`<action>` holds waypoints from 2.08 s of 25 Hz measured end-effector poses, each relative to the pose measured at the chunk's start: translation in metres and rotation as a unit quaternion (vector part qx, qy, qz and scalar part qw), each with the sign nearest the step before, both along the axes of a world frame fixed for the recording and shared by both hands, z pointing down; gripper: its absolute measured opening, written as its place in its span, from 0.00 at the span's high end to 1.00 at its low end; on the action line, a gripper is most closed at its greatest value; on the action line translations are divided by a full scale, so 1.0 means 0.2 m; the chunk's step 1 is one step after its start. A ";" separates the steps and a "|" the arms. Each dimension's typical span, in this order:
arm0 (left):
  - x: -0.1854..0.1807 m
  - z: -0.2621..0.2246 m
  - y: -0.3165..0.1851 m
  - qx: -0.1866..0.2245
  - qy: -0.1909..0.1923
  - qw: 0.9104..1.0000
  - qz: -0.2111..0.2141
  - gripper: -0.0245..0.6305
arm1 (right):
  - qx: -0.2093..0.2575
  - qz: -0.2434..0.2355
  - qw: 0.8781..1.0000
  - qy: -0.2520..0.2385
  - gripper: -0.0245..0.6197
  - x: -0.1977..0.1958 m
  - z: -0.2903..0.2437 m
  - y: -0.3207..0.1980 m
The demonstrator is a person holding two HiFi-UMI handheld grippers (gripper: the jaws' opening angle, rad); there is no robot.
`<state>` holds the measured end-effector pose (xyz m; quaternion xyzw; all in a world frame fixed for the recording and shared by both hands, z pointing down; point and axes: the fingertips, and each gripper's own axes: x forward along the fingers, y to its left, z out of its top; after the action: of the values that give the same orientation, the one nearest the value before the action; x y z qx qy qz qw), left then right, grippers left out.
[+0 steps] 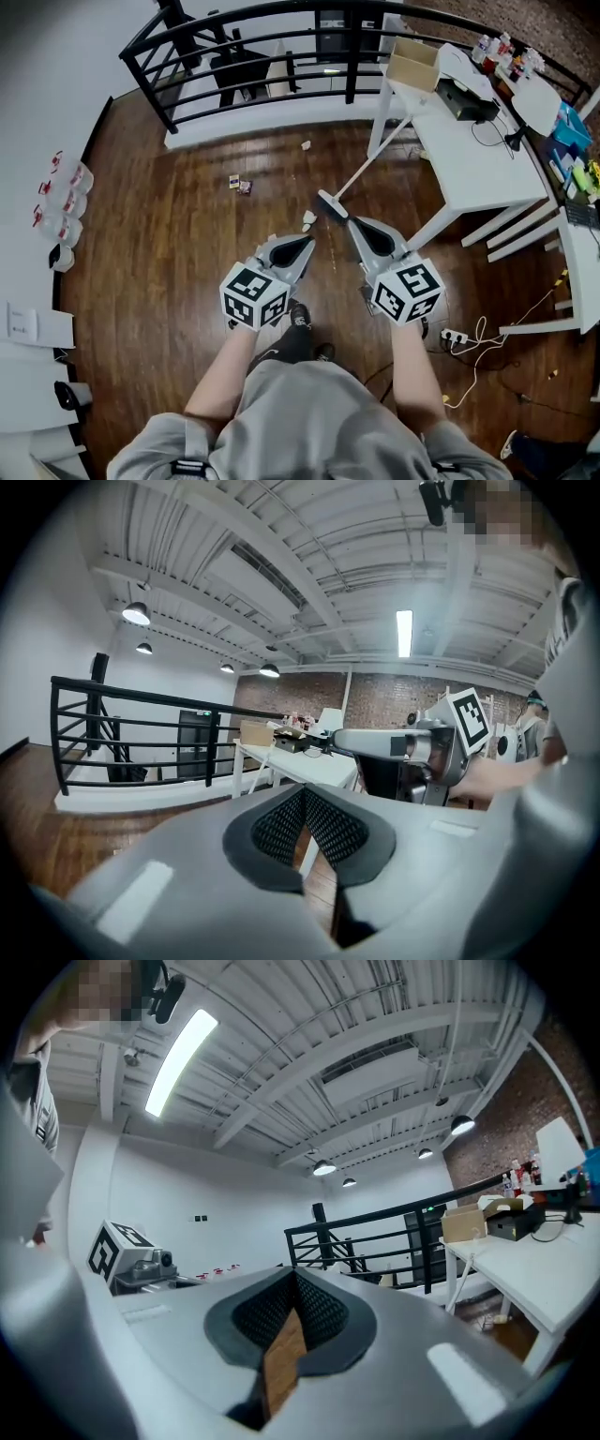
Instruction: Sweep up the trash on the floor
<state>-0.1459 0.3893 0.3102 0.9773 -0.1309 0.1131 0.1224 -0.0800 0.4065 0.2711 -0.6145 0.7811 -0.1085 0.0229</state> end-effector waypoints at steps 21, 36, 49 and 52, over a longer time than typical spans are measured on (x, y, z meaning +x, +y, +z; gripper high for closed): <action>1.15 0.29 -0.91 -0.044 0.004 0.997 0.063 0.96 | -0.085 0.082 0.992 0.041 0.96 1.21 0.17 -0.90; 1.76 0.52 -1.25 -0.057 -0.027 0.998 -0.001 0.96 | -0.146 0.070 0.986 0.048 0.91 2.24 0.58 -1.29; 2.03 0.73 -1.35 -0.069 -0.077 0.994 -0.033 0.95 | -0.224 0.031 0.974 0.025 0.62 2.78 1.11 -1.71; 2.03 0.77 -1.36 -0.075 -0.090 0.992 -0.040 0.96 | -0.222 -0.005 0.975 0.029 0.62 2.75 1.13 -1.78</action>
<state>0.2602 0.1167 0.4648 0.9453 -0.1714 0.2050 0.1872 0.4695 0.0498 0.4980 -0.6029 0.7412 -0.2613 -0.1374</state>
